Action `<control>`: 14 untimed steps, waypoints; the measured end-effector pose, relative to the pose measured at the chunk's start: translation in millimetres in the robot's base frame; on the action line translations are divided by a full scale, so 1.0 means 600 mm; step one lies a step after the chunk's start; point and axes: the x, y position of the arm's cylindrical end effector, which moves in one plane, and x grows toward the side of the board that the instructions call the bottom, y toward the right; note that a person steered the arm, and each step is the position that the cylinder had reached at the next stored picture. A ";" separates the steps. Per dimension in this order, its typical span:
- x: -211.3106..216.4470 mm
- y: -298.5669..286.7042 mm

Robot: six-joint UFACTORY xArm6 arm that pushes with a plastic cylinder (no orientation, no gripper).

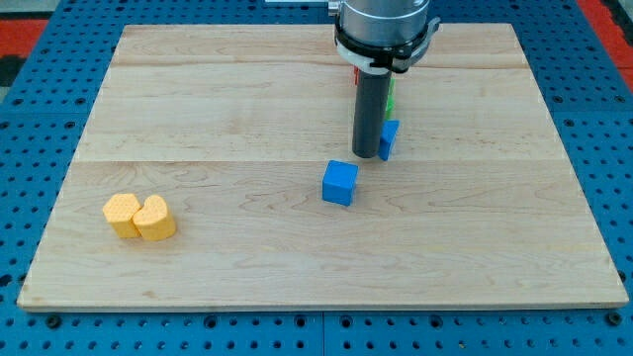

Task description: Locate the blue cube to the bottom of the blue triangle

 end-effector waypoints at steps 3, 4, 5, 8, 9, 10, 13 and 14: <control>0.026 -0.130; 0.048 -0.153; 0.096 -0.103; 0.142 -0.044; 0.132 -0.044; 0.102 -0.044; 0.048 -0.030; 0.044 -0.030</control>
